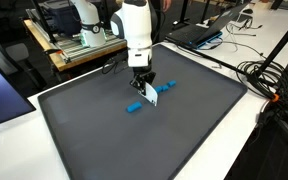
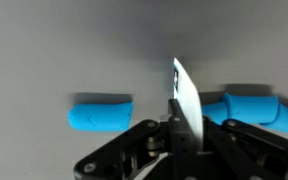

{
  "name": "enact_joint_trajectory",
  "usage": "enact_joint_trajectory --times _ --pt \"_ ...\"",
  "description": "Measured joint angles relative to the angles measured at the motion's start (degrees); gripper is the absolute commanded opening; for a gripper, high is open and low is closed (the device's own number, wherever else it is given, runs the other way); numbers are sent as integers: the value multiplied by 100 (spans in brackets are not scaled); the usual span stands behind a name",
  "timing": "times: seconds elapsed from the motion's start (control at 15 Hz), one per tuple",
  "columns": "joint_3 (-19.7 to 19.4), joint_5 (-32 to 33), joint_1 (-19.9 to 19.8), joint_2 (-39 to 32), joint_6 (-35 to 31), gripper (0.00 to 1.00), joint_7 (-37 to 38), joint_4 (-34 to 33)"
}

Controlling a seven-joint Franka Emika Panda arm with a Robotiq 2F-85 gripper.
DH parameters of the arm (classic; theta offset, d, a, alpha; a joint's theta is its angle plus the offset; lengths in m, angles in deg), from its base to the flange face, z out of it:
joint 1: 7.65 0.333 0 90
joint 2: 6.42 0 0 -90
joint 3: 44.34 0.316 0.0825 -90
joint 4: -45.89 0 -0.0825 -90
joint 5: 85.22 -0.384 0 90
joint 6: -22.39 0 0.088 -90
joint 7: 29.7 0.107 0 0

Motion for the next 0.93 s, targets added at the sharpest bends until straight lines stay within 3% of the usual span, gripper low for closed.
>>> enact_joint_trajectory --times 0.6,0.8,0.93 --pt "-800 510 871 577 112 1 995 71" --pt "-910 755 1080 975 619 1 1284 126" --pt "-830 786 1194 1358 1361 1 1409 139"
